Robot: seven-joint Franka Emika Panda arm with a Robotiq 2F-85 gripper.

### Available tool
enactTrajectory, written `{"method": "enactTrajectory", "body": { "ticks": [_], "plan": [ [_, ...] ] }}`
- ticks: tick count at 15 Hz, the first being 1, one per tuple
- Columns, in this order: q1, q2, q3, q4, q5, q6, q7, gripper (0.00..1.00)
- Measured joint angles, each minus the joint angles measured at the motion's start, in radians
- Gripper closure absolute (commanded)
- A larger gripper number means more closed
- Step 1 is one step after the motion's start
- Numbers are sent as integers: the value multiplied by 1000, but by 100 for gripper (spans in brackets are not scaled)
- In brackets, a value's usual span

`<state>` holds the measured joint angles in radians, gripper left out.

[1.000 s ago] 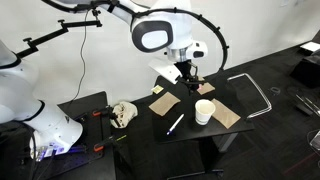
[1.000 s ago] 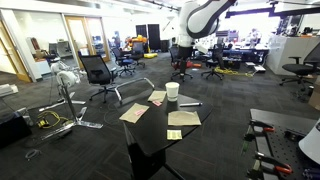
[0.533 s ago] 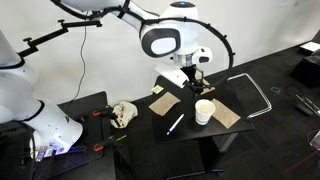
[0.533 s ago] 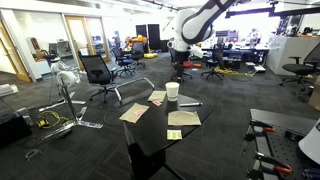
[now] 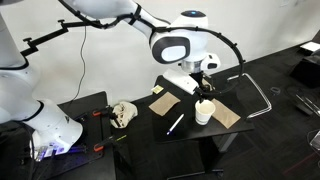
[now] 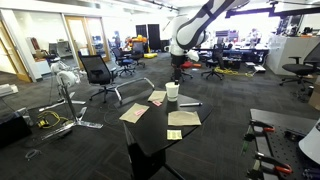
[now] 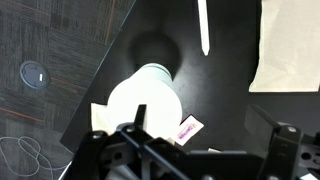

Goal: Move the cup to the left

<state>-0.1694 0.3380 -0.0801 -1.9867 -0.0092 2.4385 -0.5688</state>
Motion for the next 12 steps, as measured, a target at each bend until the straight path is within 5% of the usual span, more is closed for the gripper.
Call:
{"method": "enactTrajectory", "body": {
  "ticks": [12],
  "plan": [
    [-46,105,47,69,0,34,-18,0]
  ]
}}
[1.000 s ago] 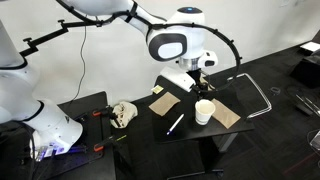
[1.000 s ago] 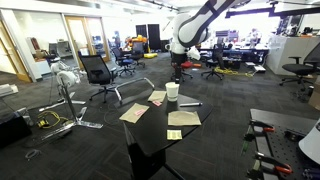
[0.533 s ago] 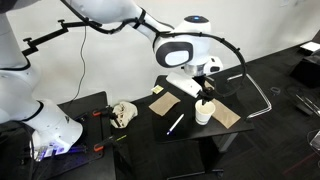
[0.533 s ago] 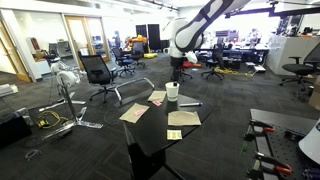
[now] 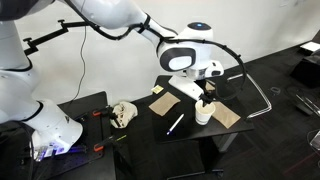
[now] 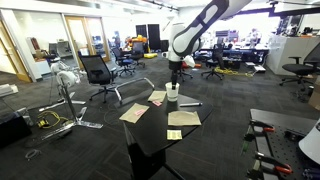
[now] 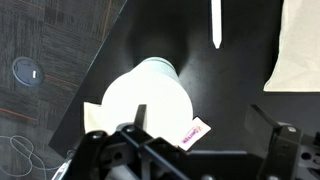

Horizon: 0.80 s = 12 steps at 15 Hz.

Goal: Move the cup to the left

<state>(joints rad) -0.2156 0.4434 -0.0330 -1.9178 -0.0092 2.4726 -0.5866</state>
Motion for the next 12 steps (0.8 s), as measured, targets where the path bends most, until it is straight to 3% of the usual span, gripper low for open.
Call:
{"method": "enactTrajectory", "body": {
  "ticks": [9,10,12],
  "plan": [
    [-5,58,8,24,-1,0,0,0],
    [-6,65,9,27,-2,0,0,25],
    [-8,79,11,35,-4,0,0,32]
  ]
}}
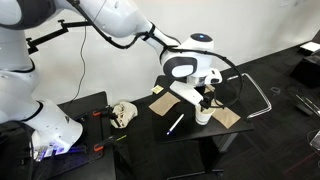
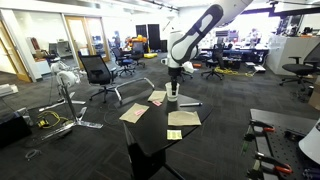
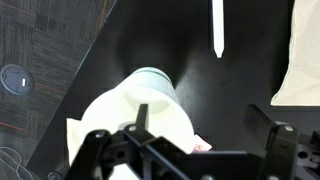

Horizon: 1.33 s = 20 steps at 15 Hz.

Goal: Move the cup to the left

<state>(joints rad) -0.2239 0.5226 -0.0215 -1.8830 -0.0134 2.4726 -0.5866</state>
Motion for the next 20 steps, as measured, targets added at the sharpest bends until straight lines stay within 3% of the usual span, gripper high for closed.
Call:
{"method": "enactTrajectory", "body": {
  "ticks": [3,9,20],
  "plan": [
    [-1,19,3,12,-2,0,0,58],
    [-2,35,6,26,-3,0,0,99],
    [4,23,25,38,-5,-12,1,100]
  ]
}}
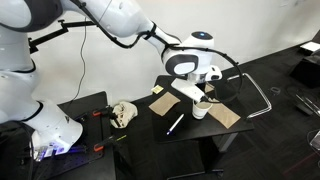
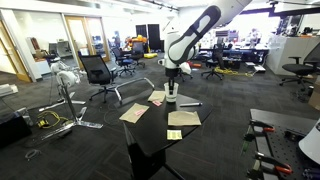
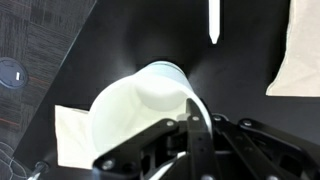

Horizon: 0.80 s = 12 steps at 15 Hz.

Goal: Move the cup to the left

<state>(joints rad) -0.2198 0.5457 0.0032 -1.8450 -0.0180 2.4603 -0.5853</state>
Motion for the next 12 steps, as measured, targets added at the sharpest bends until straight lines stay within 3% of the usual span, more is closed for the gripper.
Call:
{"method": "enactTrajectory", "body": {
  "ticks": [12],
  "plan": [
    [141,-122,89,-64,0,-45,5,100]
  ]
}}
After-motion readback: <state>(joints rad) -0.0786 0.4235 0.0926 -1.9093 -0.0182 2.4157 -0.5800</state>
